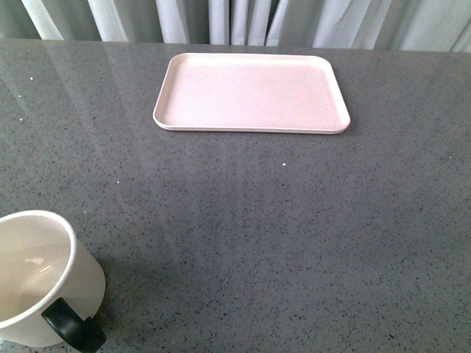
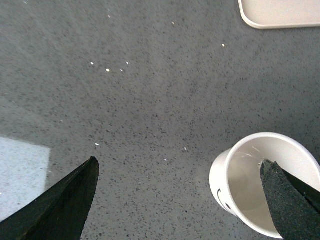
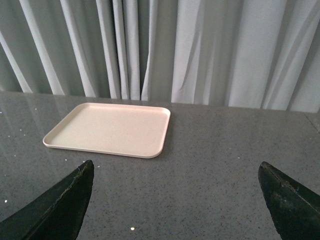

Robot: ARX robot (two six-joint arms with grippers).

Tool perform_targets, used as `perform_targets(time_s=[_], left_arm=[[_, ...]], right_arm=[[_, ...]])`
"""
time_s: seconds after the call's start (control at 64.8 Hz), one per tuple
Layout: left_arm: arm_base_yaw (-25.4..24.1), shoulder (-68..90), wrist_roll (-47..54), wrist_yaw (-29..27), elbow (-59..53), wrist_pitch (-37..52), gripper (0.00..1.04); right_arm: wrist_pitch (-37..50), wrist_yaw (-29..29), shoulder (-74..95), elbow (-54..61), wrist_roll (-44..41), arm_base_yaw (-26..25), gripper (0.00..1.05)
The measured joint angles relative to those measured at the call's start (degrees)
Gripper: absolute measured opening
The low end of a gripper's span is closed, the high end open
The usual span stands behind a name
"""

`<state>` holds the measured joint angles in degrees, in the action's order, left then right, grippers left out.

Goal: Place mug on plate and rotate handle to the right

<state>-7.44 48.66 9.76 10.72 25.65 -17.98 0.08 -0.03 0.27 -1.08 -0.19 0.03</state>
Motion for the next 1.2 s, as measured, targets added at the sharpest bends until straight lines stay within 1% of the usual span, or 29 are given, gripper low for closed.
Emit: perform_targets(time_s=[0.201, 0.448, 0.587, 0.88, 1.204], left_arm=[[2.54, 5.18, -0.02, -1.73, -0.70, 3.32, 0.96], [7.41, 9.99, -0.63, -2.14, -1.86, 6.32, 0.96], [8.94, 12.96, -0.61, -2.19, -2.25, 7.98, 0.95], [9.53, 18.18, -0.07, -1.44, -2.25, 9.75, 0.96], [8.02, 24.57, 1.60, -0.59, -1.57, 11.87, 0.96]], right_arm=[[0.00, 0.00, 0.00, 0.00, 0.00, 0.00, 0.96], [0.00, 0.00, 0.00, 0.00, 0.00, 0.00, 0.96], [0.00, 0.02, 0.00, 0.00, 0.00, 0.00, 0.96], [0.00, 0.00, 0.00, 0.00, 0.00, 0.00, 0.96], [0.00, 0.02, 0.00, 0.00, 0.00, 0.00, 0.96]])
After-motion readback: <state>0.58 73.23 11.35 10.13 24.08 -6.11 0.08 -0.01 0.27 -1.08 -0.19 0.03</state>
